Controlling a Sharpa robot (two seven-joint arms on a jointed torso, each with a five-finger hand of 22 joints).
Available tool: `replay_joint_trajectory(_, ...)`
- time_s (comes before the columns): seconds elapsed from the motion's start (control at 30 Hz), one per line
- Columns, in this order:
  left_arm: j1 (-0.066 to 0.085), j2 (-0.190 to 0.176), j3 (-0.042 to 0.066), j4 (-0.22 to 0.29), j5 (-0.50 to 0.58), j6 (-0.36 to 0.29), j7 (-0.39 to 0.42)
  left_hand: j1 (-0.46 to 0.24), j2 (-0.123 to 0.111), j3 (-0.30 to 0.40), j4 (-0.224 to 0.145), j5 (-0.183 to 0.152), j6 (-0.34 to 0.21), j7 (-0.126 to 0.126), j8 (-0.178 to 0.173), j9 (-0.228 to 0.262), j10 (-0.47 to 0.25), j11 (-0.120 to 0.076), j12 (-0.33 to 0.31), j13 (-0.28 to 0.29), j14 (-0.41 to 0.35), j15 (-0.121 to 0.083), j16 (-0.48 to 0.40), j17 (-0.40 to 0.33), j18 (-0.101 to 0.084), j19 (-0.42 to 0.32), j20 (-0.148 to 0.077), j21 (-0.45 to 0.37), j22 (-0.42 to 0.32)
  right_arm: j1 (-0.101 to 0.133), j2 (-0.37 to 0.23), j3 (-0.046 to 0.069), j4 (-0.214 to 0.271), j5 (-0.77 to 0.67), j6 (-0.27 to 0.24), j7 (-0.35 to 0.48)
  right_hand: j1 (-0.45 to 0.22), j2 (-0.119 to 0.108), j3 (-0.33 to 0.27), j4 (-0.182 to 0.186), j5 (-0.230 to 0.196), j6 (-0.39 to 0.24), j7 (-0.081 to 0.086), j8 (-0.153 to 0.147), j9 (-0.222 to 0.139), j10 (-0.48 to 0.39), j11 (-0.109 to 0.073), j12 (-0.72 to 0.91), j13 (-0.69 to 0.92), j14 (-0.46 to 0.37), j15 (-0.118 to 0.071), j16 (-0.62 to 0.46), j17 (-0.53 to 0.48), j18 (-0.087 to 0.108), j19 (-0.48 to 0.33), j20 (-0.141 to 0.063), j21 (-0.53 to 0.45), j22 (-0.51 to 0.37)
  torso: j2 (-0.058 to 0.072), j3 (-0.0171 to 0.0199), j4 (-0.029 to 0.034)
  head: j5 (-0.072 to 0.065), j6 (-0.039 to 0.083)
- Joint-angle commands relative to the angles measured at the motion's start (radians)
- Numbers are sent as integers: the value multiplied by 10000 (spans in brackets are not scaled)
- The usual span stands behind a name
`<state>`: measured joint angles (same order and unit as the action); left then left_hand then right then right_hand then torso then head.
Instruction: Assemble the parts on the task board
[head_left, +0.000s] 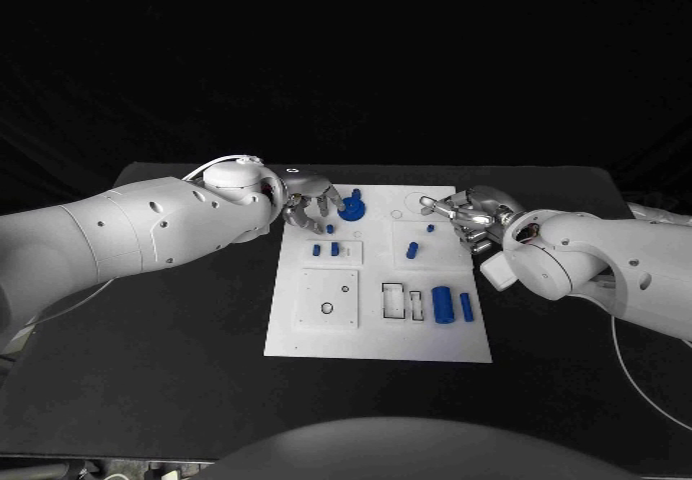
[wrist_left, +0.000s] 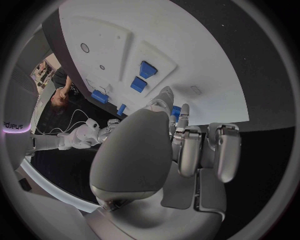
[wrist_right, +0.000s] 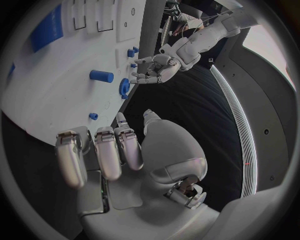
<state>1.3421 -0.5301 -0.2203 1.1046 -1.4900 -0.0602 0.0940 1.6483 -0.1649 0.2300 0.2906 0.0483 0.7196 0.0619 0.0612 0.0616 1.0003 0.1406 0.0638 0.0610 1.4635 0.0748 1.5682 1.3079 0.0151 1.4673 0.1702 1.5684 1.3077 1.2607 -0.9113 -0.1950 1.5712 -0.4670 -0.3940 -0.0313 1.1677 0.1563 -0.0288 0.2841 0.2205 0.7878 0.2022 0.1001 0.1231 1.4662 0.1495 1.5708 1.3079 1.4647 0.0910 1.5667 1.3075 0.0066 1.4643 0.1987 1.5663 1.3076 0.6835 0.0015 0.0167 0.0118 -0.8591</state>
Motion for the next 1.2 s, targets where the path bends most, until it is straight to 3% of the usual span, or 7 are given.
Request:
replay_joint_trajectory(0.03,4,-104,11,50,-22,-588,202,-251,73,-188,-25,25,1016,356,224,137,-235,-43,-3,11,1073,-16,26,2629,-144,1012,32,3,2622,-18,-11,-2,-1,-34,103,53,3,66,-78,7,13,87,211,39,14,1046,36,0,2629,1061,24,41,2633,-66,1065,44,45,2632,-11,0,9,-10,-3)
replay_joint_trajectory(0.3,58,-737,38,420,178,-897,927,-833,-332,-823,30,24,1216,841,203,117,-327,-185,38,30,1073,-157,26,2629,-122,940,-71,-69,2591,-14,-67,-5,61,-476,-350,412,604,122,-125,-165,-71,87,69,150,19,1046,-127,0,2629,1061,-102,41,2633,-66,1065,-80,45,2632,-4,8,21,-14,29)
replay_joint_trajectory(0.5,123,-1246,48,695,1394,-1339,1618,-1391,-496,-1409,44,146,1380,1120,194,112,-201,-192,104,45,1073,-221,26,2629,-72,780,-149,-241,2521,151,-122,-4,26,-1634,-678,615,1674,127,189,-384,-728,178,-271,383,86,-6198,-492,-6570,-3233,1061,-485,41,2633,-66,1065,-448,45,2632,-12,6,48,-77,48)
replay_joint_trajectory(0.9,135,-2202,36,1728,6684,-3581,2677,-2514,242,-1731,30,803,2735,841,537,239,1516,-528,571,99,-548,-549,-2878,-1003,728,-1730,-384,-3589,1133,416,65,-1,-577,-6317,-669,236,3124,-834,828,-558,-1214,1264,-557,542,172,-5375,-278,-12374,-9260,1061,-348,41,2633,-66,1065,-297,45,2632,-10,-13,65,-270,211)
replay_joint_trajectory(1.0,129,-2332,34,2128,8336,-4156,3063,-2706,352,-2269,13,1788,2861,795,486,233,1686,-565,500,84,-1267,-592,-4447,-2536,1079,-2880,-442,-5500,281,428,119,2,-734,-7678,-431,62,3234,-1022,929,-604,-1283,1467,-536,352,110,-5154,-209,-13168,-10234,1061,-250,41,2633,-66,1065,-214,45,2632,-10,-10,51,-300,238)
replay_joint_trajectory(1.13,105,-2378,31,2551,10300,-4684,3465,-2896,575,-3178,37,1967,2913,855,319,211,1689,-524,276,86,-2680,-511,-8128,-5694,1677,-4815,-363,-9731,-1836,432,214,6,-909,-9102,-70,-302,3336,-1185,1064,-680,-1317,1350,-624,-9,-73,-4858,-241,-13752,-11006,1061,-277,41,2633,-66,1065,-239,45,2632,-10,-17,51,-317,245)
replay_joint_trajectory(1.2,87,-2367,31,2681,11068,-4780,3618,-3131,540,-3341,75,1969,2866,895,259,203,1606,-442,204,82,-3128,-403,-8675,-5963,1654,-5002,-287,-10240,-2134,427,256,7,-970,-9585,131,-517,3351,-1247,1100,-710,-1330,1302,-676,-119,-138,-4788,-236,-13926,-11233,1061,-269,41,2633,-66,1065,-242,45,2632,-11,-13,58,-322,250)
